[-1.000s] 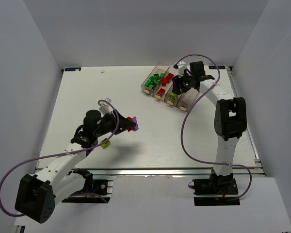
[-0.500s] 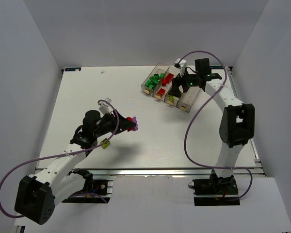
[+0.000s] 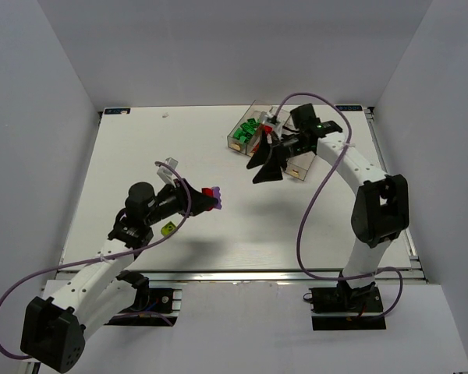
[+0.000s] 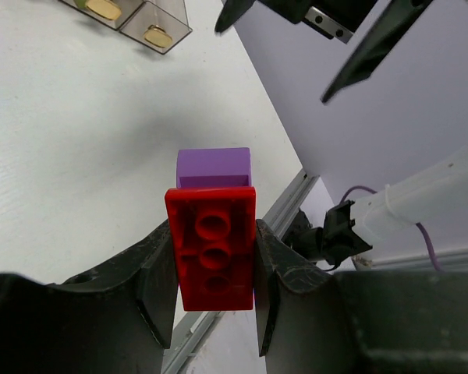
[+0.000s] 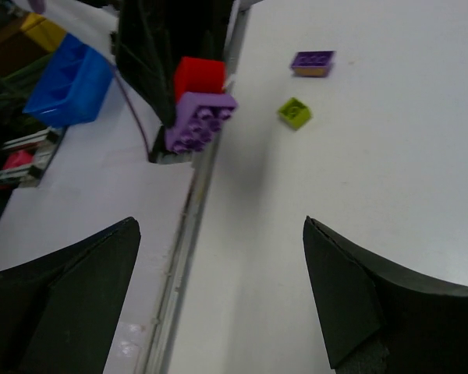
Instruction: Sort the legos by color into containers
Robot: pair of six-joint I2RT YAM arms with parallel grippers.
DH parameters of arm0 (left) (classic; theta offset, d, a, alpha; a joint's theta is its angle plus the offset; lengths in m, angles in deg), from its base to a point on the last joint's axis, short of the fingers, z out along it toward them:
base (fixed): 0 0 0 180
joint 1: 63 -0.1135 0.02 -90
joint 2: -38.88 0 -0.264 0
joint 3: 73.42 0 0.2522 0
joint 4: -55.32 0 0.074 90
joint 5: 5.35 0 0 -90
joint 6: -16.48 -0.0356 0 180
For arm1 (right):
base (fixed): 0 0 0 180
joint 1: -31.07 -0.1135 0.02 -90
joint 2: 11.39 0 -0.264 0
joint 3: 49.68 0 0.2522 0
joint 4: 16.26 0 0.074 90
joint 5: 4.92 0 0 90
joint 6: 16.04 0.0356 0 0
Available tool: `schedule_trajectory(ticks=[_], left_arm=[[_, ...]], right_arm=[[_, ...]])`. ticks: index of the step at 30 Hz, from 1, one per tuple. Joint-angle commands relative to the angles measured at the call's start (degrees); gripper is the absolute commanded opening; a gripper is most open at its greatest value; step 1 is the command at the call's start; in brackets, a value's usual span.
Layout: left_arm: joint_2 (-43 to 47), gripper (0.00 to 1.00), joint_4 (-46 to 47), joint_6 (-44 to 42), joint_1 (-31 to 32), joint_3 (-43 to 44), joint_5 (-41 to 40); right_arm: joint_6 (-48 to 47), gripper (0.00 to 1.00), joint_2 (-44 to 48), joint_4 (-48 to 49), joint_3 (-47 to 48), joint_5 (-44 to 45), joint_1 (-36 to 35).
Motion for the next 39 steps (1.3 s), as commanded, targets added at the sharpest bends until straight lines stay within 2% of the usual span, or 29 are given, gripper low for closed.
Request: schedule_trajectory(ticks=[1, 7, 10, 14, 18, 35, 37, 38, 39], left_arm=[[1.02, 0.05, 4.30, -3.79, -0.06, -0.90, 4.63], [2.25, 0.07, 4.83, -8.10, 0.73, -0.99, 4.64], [2.17, 0.07, 4.92, -8.46, 0.99, -0.81, 4.64], [2.26, 0.07, 5.97, -8.02, 1.43, -0.72, 4.20], [2.17, 0.07, 7.20, -7.23, 1.87, -0.98, 3.85], [1.29, 0.07, 9.84, -5.91, 2.66, -1.86, 3.06], [1.29, 0.07, 9.93, -5.91, 2.66, -1.86, 3.06], [0.85, 0.07, 10.28, -5.73, 2.66, -1.86, 3.06], [0.85, 0.07, 10.28, -5.73, 2.66, -1.86, 3.06]], right_arm=[[-3.16, 0.89, 0.52, -10.01, 3.89, -4.17, -4.31], [15.02, 0.90, 3.06, 7.36, 0.38, 0.38, -10.28], [20.48, 0.89, 2.28, 10.82, -0.24, 0.14, -11.69], [21.55, 0.89, 1.66, 13.02, -0.15, -0.40, -13.01], [23.04, 0.80, 1.40, 15.48, 0.28, -0.05, -14.15], [25.85, 0.63, -0.71, 19.79, 1.25, -1.01, -17.14], [26.12, 0.57, -0.71, 20.06, 1.16, -1.27, -17.50], [27.07, 0.47, -0.71, 21.36, 0.47, -2.15, -17.58], [27.08, 0.47, -0.71, 21.37, 0.46, -2.24, -17.58]])
